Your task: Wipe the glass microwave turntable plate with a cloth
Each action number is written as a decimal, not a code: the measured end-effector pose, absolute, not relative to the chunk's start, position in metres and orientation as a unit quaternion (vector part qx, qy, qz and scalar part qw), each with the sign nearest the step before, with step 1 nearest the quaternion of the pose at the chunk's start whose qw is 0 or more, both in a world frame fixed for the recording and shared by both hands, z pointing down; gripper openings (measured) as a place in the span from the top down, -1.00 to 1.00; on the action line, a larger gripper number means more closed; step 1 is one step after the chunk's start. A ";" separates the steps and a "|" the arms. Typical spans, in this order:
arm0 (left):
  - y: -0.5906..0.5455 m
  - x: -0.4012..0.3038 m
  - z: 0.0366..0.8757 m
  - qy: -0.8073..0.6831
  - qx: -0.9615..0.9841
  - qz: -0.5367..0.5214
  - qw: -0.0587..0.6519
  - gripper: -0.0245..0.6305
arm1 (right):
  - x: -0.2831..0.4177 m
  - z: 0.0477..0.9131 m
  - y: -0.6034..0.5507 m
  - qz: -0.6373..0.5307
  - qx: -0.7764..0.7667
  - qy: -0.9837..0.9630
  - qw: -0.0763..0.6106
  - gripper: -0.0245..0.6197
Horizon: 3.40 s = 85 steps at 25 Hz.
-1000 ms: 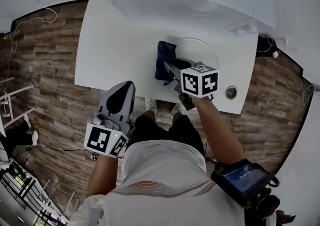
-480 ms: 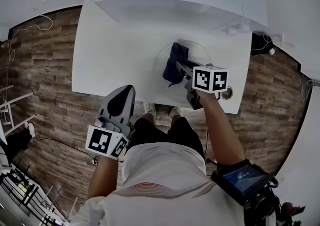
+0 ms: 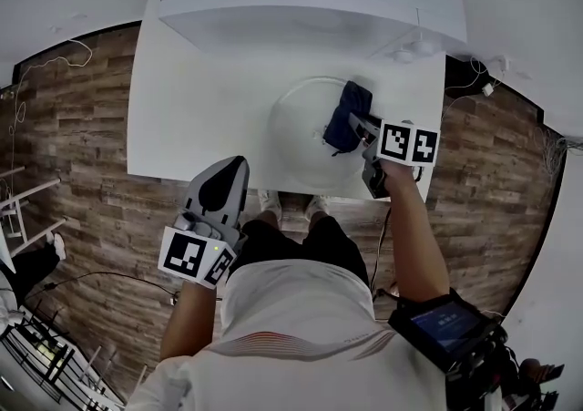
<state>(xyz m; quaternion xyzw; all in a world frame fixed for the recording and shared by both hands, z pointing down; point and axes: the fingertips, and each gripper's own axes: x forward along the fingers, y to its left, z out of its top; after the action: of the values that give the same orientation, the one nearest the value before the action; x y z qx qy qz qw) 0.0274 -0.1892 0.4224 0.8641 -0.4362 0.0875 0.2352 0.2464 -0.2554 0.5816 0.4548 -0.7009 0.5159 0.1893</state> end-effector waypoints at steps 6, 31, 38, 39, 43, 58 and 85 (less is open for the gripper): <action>-0.191 0.034 0.421 -0.430 0.867 0.091 0.233 0.89 | 0.289 0.577 -0.250 0.493 0.479 -0.696 0.210 0.73; -0.180 0.029 0.427 -0.432 0.865 0.092 0.239 0.90 | 0.143 0.467 -0.197 0.459 0.308 -0.827 0.103 0.73; -0.171 0.013 0.432 -0.436 0.861 0.092 0.245 0.90 | 0.081 0.519 -0.188 0.481 0.283 -0.816 0.152 0.73; -0.170 0.012 0.432 -0.436 0.861 0.091 0.245 0.89 | 0.076 0.530 -0.184 0.487 0.283 -0.810 0.163 0.73; -0.168 0.010 0.433 -0.434 0.862 0.092 0.247 0.89 | 0.073 0.565 -0.175 0.517 0.296 -0.783 0.180 0.73; -0.167 0.032 0.430 -0.414 0.874 0.093 0.237 0.89 | 0.158 0.581 -0.165 0.545 0.365 -0.736 0.169 0.73; -0.164 0.080 0.430 -0.394 0.882 0.100 0.238 0.90 | 0.292 0.572 -0.150 0.532 0.458 -0.695 0.153 0.73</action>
<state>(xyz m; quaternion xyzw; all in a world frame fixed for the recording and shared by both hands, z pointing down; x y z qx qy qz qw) 0.0797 -0.1644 0.4301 0.8821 -0.3943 0.0997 0.2375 0.2925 -0.1503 0.5719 0.4579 -0.6953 0.5323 0.1533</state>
